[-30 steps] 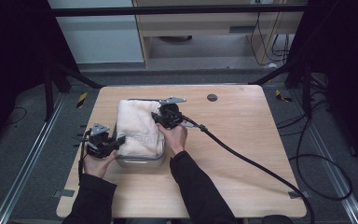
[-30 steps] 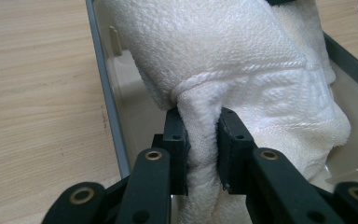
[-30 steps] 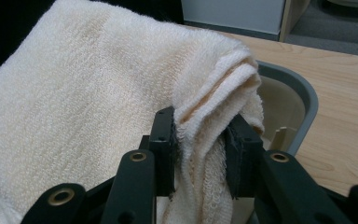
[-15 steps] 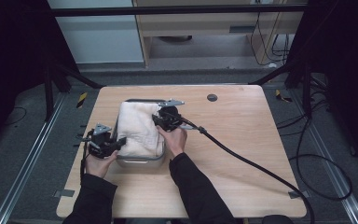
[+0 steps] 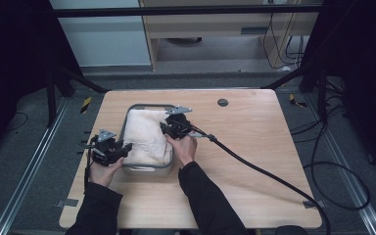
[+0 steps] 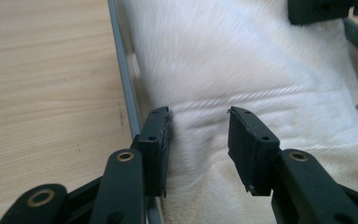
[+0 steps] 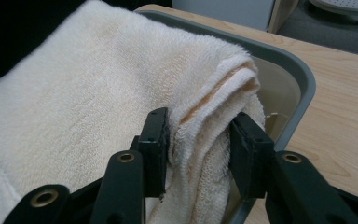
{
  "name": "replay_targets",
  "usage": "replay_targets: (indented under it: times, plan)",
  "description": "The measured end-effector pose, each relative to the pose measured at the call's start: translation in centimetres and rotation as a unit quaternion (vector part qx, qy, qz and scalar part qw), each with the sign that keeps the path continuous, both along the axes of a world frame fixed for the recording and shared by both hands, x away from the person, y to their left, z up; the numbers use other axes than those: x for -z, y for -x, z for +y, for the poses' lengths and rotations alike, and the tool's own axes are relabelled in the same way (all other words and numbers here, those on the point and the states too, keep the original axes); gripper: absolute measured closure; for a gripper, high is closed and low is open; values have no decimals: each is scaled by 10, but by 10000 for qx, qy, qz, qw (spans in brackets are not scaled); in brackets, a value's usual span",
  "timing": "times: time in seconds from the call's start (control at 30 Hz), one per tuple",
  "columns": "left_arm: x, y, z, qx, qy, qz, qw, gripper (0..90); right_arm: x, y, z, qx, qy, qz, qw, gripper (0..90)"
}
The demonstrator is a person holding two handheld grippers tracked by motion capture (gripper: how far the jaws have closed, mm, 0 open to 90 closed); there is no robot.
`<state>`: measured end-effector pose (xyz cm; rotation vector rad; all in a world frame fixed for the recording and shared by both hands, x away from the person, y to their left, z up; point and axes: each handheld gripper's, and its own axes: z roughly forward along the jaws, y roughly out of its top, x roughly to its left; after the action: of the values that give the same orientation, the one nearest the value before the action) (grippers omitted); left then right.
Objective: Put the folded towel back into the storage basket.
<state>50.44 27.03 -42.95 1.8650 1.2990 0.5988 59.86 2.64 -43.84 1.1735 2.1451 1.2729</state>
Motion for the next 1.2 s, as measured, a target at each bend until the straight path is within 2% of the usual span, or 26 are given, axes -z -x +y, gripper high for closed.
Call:
replay_targets:
  times: [0.07, 0.13, 0.3, 0.43, 0.6, 0.73, 0.83, 0.97, 1.1, 1.2]
  plan:
    - [-4, 2, 2, -47, 51, -104, 9999, 573, 0, 0, 0, -46, 26, -42, 10000, 591]
    - [-7, 4, 4, -62, 126, -178, 9997, 559, -2, 0, -1, -73, 135, -203, 9997, 568]
    - [-13, 9, 9, -126, 201, -331, 9992, 531, -14, 4, -10, -167, 36, -434, 9989, 499]
    - [-17, 13, 12, -148, 283, -447, 9985, 497, -24, 9, -24, -163, -23, -545, 9984, 424]
    - [-19, 18, 13, -34, 219, -515, 9984, 429, -33, 15, -55, -235, -179, -542, 9981, 318]
    - [-19, 22, 13, 38, 164, -565, 9983, 385, -36, 24, -76, -234, -195, -611, 9977, 266]
    - [-20, 26, 16, 35, 183, -629, 9978, 346, -38, 31, -96, -248, -349, -549, 9976, 224]
    - [-21, 32, 22, 73, 253, -670, 9974, 293, -38, 43, -124, -226, -348, -539, 9977, 184]
    - [-18, 39, 29, 26, 219, -764, 9968, 260, -34, 55, -151, -183, -460, -492, 9976, 159]
    - [-16, 44, 36, -20, 227, -807, 9965, 248, -30, 66, -170, -139, -439, -526, 9976, 146]
